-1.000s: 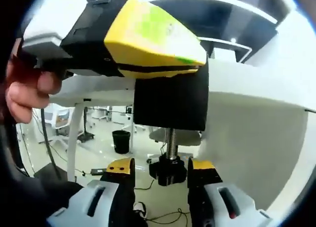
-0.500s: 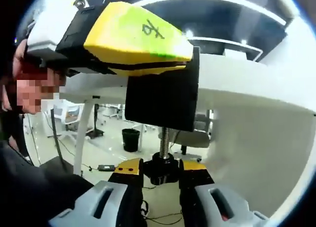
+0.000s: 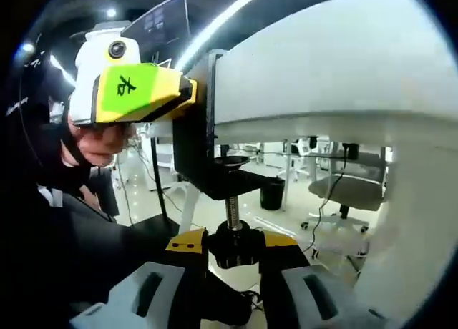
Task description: Clamp the fixed fixture on the desktop, loosen the retaining clip, secure it to the edge of the desk, and tighten the retaining clip.
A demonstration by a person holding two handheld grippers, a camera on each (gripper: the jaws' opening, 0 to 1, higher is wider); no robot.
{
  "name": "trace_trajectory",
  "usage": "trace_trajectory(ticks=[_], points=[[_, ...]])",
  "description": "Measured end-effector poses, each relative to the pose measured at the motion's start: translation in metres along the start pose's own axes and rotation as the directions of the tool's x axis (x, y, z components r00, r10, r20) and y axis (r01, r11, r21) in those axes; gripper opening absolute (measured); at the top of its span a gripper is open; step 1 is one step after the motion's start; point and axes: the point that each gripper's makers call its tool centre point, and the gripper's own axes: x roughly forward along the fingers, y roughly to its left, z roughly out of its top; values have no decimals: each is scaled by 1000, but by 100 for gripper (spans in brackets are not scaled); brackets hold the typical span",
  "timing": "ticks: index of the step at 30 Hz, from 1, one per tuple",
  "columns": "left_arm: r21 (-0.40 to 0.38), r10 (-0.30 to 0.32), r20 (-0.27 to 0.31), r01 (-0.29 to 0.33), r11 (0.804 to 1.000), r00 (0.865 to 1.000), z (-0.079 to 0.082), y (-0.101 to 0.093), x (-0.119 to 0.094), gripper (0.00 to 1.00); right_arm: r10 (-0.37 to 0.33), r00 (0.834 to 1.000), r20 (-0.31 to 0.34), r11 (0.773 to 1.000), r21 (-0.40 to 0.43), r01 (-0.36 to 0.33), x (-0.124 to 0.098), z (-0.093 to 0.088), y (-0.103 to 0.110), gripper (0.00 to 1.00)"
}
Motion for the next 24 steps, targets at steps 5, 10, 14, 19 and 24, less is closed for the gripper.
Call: trace_trajectory(ticks=[5,10,14,19,24], points=[[2,-2,-3,2,1000,1000,0,-1,0,1,-25,1000,2,1000,16,25,-1,1,6,26],[1,-10,0,10,1000,1000,0,-1,-1,1,-89,996,6,996,23,89,-9,0,10,25],[-5,-20,3,20,1000,1000,0,-2,-1,1,-162,987,-4,987,-16,162,-13,-1,7,25],[-5,-30,9,31,1000,999,0,-3,-2,1,-268,963,-13,962,-65,267,-15,-2,6,24],[-7,-43,12,43,999,999,1,-4,-3,1,-423,906,4,904,-68,422,-23,-4,-1,25]])
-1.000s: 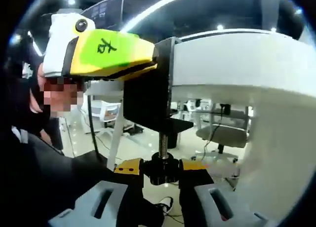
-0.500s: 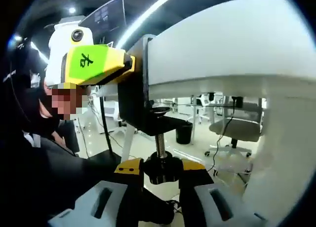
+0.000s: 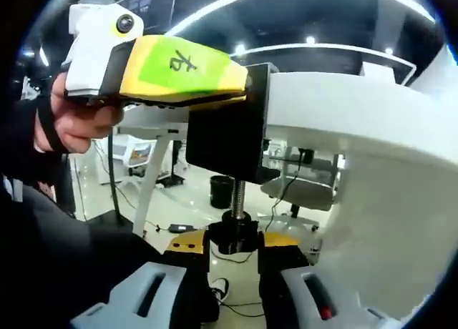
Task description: Clamp the fixed fixture on the desktop, loosen the retaining clip, secure it to the edge of the desk, and tighten the retaining clip.
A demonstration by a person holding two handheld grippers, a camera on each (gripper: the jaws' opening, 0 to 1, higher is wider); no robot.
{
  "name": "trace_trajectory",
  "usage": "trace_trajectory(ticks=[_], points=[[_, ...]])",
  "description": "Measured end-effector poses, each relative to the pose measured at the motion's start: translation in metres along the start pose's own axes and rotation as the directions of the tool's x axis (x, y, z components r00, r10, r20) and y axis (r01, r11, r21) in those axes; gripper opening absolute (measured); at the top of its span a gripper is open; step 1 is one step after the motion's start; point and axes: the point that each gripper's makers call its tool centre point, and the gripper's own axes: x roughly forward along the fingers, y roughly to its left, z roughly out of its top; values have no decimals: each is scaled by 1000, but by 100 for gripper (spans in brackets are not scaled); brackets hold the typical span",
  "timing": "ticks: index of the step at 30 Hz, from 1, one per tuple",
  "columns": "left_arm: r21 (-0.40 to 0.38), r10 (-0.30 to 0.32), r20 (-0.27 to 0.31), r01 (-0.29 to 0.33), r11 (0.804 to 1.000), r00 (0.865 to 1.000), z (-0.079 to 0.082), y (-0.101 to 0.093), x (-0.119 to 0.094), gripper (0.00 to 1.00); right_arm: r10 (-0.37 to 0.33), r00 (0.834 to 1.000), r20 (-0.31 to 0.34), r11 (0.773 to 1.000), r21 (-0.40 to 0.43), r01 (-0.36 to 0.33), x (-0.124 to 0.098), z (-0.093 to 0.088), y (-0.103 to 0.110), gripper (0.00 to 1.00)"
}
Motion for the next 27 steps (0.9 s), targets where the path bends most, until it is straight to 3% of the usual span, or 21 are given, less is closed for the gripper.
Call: trace_trajectory(ticks=[1,5,7,10,14,19,23,26,27], points=[[0,-1,2,1,1000,1000,0,0,0,1,-23,1000,-2,1000,-9,23,0,-1,0,26],[-6,-6,10,6,1000,1000,1,-1,-1,1,-147,989,24,985,94,144,-5,-4,0,29],[-5,-11,11,11,1000,1000,1,-2,-1,1,-219,976,14,975,40,218,-6,-7,-6,34],[-7,-17,12,17,1000,1000,1,0,-1,1,-309,951,8,946,111,306,-7,-4,-13,35],[-10,-17,16,17,1000,1000,2,-1,-2,1,-319,948,19,944,90,316,-1,3,-3,44],[-9,-14,15,15,1000,1000,2,-2,-2,1,-333,943,28,938,111,328,1,5,1,46],[-9,-13,15,13,1000,1000,2,-2,-3,1,-347,938,9,933,102,344,-1,1,-6,42],[-10,-10,16,10,1000,1000,2,-3,-3,1,-346,938,-3,934,95,344,0,1,-10,25],[-11,-11,15,11,1000,1000,2,-3,-3,1,-341,940,-7,934,115,339,0,0,-8,26]])
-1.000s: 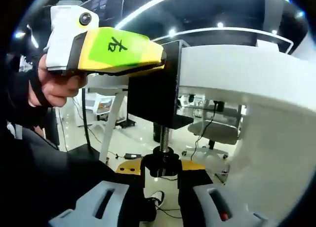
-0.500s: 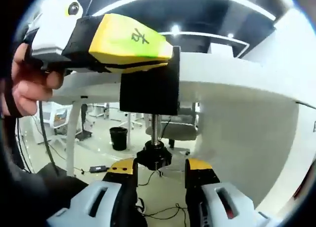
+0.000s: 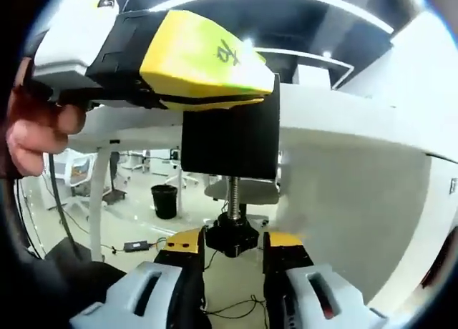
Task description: Clamp the fixed fixture on the desktop, loosen the retaining clip, secure it to the edge of the desk, and tighten the retaining clip.
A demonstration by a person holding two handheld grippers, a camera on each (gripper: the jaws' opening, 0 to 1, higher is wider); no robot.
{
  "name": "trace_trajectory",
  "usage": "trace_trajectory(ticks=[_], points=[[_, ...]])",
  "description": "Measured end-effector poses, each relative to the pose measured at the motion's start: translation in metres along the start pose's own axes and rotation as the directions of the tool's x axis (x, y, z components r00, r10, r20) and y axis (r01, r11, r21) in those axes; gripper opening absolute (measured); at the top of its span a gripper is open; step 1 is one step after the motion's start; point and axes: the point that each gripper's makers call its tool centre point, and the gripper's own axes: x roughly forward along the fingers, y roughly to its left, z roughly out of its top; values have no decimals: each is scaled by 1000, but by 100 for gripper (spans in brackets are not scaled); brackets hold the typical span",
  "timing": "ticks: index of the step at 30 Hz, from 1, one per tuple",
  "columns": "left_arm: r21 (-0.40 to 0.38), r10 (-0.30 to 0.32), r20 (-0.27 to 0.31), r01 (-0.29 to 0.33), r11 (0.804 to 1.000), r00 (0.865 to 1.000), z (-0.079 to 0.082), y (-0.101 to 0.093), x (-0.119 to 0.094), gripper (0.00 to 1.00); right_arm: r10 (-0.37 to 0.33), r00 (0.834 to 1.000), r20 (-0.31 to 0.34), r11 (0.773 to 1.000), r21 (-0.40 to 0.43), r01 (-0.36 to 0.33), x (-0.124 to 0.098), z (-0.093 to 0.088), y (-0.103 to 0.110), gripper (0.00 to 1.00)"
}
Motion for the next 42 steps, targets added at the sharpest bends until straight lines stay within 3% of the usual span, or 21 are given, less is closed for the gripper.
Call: trace_trajectory(ticks=[4,8,13,17,19,22,23,26,28,30,31,34,36,37,39,40,42], points=[[-1,-1,-2,1,1000,1000,0,3,1,1,27,1000,12,999,-21,-27,1,1,1,26],[5,2,-6,-2,1000,1000,0,3,1,1,103,995,15,993,-60,-102,1,2,1,26],[9,12,-8,-12,1000,1000,-1,4,2,1,290,957,13,955,-67,-289,1,2,6,25],[9,14,-11,-14,1000,1000,-1,5,3,1,429,903,-12,901,-71,-428,3,2,11,25],[13,18,-13,-17,1000,1000,-1,5,3,1,511,859,-4,859,-23,-511,2,2,17,25],[11,24,-16,-23,1000,1000,-1,6,4,1,612,791,2,789,-61,-611,1,2,18,25],[12,26,-18,-25,1000,1000,-2,6,4,1,650,760,-2,758,-69,-648,0,2,19,25],[20,27,-31,-27,999,999,-2,7,5,1,713,701,-11,701,12,-713,-2,0,21,25],[20,29,-34,-29,999,999,-2,8,5,1,735,678,-18,678,43,-734,-1,-1,21,26],[15,30,-33,-30,999,999,-3,11,4,1,738,675,-23,675,39,-737,-2,-1,22,26],[15,34,-34,-34,999,999,-3,11,5,1,734,678,-27,679,32,-734,-3,-1,24,26],[5,45,-49,-45,999,998,-3,13,7,1,679,734,-21,734,-17,-679,-2,0,24,26],[30,28,-74,-26,999,997,-4,11,9,1,607,794,-35,790,-80,-608,1,-4,21,28],[26,28,-75,-26,999,997,-3,11,8,1,588,808,-42,804,-82,-589,1,-6,20,29],[17,31,-76,-29,999,997,-4,12,7,1,484,874,-42,873,-49,-486,4,-10,13,34],[14,33,-77,-32,999,996,-4,12,8,1,450,892,-31,892,-30,-451,4,-10,11,37],[11,35,-78,-34,999,996,-4,12,8,1,328,944,-14,944,-10,-328,2,-7,2,40]])
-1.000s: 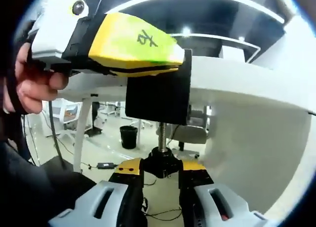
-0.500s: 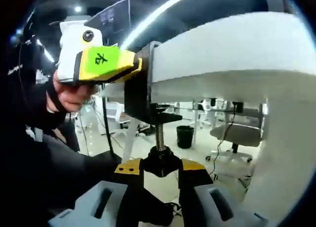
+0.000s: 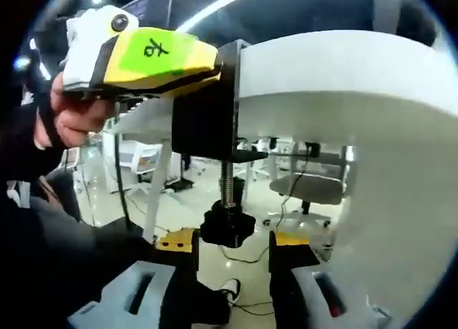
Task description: Clamp the fixed fixture on the desktop, loosen the retaining clip, secure it to the edge of the desk, and tighten the retaining clip.
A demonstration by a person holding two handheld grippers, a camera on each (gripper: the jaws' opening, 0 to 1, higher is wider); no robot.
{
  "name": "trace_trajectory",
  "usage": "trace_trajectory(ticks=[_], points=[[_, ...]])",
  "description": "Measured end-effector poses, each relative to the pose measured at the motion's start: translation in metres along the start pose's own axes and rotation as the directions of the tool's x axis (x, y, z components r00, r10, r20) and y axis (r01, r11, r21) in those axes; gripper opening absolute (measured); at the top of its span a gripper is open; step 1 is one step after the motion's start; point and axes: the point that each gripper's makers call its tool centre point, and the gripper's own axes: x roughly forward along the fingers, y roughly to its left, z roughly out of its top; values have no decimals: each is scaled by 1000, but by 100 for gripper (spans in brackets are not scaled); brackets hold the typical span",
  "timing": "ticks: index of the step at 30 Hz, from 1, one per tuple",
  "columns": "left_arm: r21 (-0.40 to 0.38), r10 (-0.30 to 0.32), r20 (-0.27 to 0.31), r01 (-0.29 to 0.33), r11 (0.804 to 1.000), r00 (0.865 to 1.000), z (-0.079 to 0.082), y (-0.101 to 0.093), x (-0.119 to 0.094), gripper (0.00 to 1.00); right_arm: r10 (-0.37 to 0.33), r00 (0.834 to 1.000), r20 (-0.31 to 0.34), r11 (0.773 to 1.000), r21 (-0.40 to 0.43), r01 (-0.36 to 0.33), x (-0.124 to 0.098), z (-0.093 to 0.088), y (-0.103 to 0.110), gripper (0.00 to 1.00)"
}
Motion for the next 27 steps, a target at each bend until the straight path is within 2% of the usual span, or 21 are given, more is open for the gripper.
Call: trace_trajectory(ticks=[2,3,5,6,7,10,14,18,20,21,22,23,27], points=[[-7,5,8,-5,1000,1000,1,0,0,1,-134,991,-11,989,55,134,-7,-2,-5,42],[-7,8,11,-8,1000,1000,1,0,0,1,-201,979,-11,976,83,202,-11,-3,-5,44],[-18,10,13,-10,1000,1000,1,-2,0,1,-289,957,-8,955,68,289,-15,-2,-4,47],[-22,12,14,-12,1000,1000,1,-2,0,1,-312,950,-8,948,63,312,-15,-2,-1,47],[-23,14,13,-13,1000,1000,1,-3,0,1,-319,948,11,946,66,318,-13,2,4,47],[-37,14,20,-13,999,1000,2,-4,0,1,-322,947,9,946,42,322,-7,6,13,49],[-46,17,27,-15,999,999,2,-7,-1,1,-358,931,66,933,-11,360,-6,24,5,50],[-40,14,24,-13,999,1000,2,-8,-1,1,-370,928,44,929,18,370,2,18,-5,42],[-37,17,31,-16,999,999,2,-8,-1,1,-369,929,35,930,21,368,1,15,-5,36],[-39,16,34,-15,999,999,2,-8,-1,1,-367,930,34,930,20,366,0,15,-5,28],[-43,15,37,-14,999,999,2,-8,-2,1,-354,934,41,935,18,354,1,16,-3,26],[-45,17,38,-16,999,999,3,-8,-2,1,-360,932,38,933,19,359,0,16,-4,25],[-41,18,47,-16,999,999,2,-8,-2,1,-316,948,33,949,31,315,1,17,-3,24]])
